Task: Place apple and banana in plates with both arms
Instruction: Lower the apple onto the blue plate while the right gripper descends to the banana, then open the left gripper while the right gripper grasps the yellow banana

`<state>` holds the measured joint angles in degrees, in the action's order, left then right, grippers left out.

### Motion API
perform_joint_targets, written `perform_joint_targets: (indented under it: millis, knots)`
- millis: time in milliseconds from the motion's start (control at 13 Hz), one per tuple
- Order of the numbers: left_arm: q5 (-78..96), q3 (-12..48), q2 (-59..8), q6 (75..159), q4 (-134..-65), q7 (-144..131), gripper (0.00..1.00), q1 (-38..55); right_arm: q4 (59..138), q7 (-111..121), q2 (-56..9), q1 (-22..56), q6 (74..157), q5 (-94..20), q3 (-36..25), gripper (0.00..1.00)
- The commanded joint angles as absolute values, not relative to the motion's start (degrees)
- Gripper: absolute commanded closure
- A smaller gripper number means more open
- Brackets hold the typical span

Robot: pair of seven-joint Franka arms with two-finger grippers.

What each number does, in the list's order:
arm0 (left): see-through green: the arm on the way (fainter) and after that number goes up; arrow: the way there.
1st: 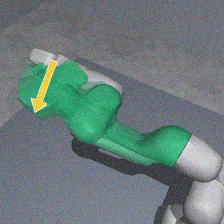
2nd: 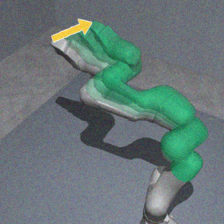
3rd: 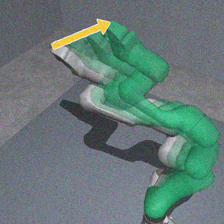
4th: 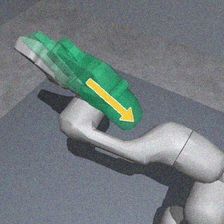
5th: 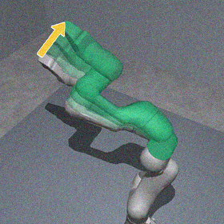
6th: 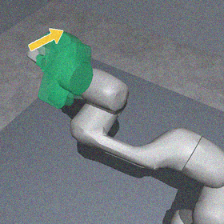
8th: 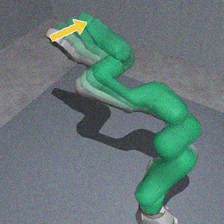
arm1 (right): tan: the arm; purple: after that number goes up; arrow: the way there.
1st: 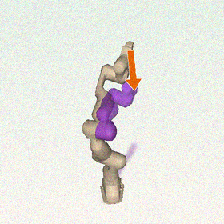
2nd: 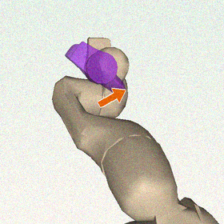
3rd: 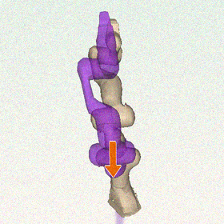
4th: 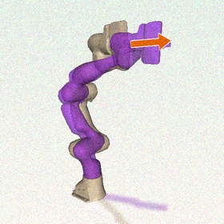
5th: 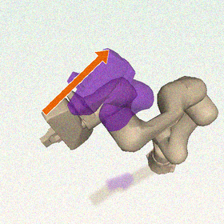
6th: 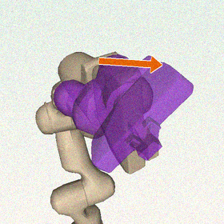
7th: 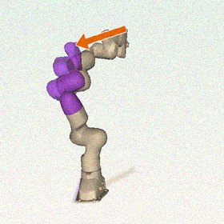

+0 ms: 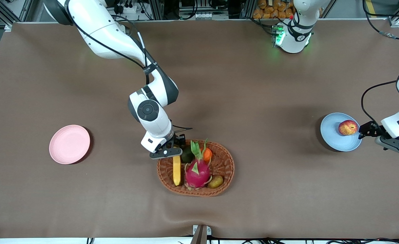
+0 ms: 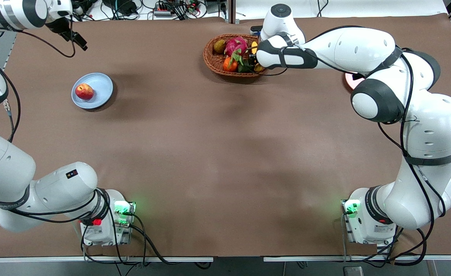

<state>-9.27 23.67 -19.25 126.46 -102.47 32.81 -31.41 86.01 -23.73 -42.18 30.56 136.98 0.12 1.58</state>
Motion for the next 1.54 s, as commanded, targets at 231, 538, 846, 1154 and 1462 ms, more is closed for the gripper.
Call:
perform_joint_targets:
  millis: [231,538,846,1154,1462]
  knots:
    - [-9.67,25.67,-18.81,113.58,-94.41,21.82,0.00,-26.12,83.32,-25.14,-44.38,31.64,137.20,1.93,1.23,0.30]
    - [-7.23,10.79,-13.64,105.14,-92.29,16.71,0.00,-8.33,83.41,-25.22,-44.74,31.73,137.63,1.85,1.23,0.64]
    - [-1.14,3.44,-8.36,99.95,-92.29,14.78,0.00,-1.69,83.41,-24.96,-44.65,31.55,139.22,1.76,1.23,1.00]
    - [-0.97,-3.25,-4.05,93.19,-92.29,11.87,0.00,3.34,83.32,-24.70,-42.72,29.54,138.17,1.06,1.14,1.00]
    - [-1.32,-3.25,1.83,84.40,-92.46,2.23,0.00,3.43,82.09,-24.70,-39.30,26.20,130.97,-1.83,1.58,1.00]
